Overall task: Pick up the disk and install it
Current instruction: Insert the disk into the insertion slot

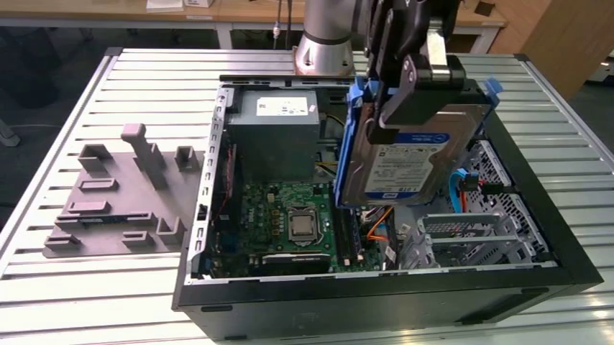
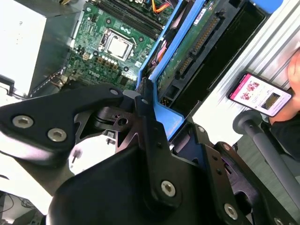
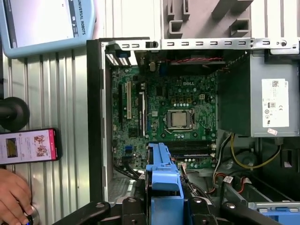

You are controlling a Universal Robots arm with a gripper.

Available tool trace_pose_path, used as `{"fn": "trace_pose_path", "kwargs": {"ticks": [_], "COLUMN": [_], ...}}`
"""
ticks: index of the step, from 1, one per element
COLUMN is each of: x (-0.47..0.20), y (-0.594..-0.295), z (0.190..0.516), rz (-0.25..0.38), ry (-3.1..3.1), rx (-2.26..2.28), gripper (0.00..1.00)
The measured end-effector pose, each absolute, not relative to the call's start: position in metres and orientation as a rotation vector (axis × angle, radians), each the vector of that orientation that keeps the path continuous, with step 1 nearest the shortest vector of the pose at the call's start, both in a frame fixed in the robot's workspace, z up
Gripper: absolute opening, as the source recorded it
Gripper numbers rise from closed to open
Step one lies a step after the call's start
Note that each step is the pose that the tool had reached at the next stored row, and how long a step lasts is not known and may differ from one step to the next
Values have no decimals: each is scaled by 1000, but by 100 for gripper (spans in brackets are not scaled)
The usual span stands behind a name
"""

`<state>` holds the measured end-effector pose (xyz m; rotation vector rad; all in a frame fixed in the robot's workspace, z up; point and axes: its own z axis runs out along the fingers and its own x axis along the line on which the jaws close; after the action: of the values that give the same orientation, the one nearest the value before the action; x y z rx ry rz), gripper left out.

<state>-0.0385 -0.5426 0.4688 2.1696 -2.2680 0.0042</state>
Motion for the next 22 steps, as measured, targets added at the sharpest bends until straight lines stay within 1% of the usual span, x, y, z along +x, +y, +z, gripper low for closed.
{"fn": "trace_pose_path", "kwargs": {"ticks": [7, 22], "x": [-24, -13], "y": [-545, -554], "z": [467, 460], "rz": [4, 5], "ry": [-2268, -2268], "rx": [2170, 2170], "gripper": [36, 36]}}
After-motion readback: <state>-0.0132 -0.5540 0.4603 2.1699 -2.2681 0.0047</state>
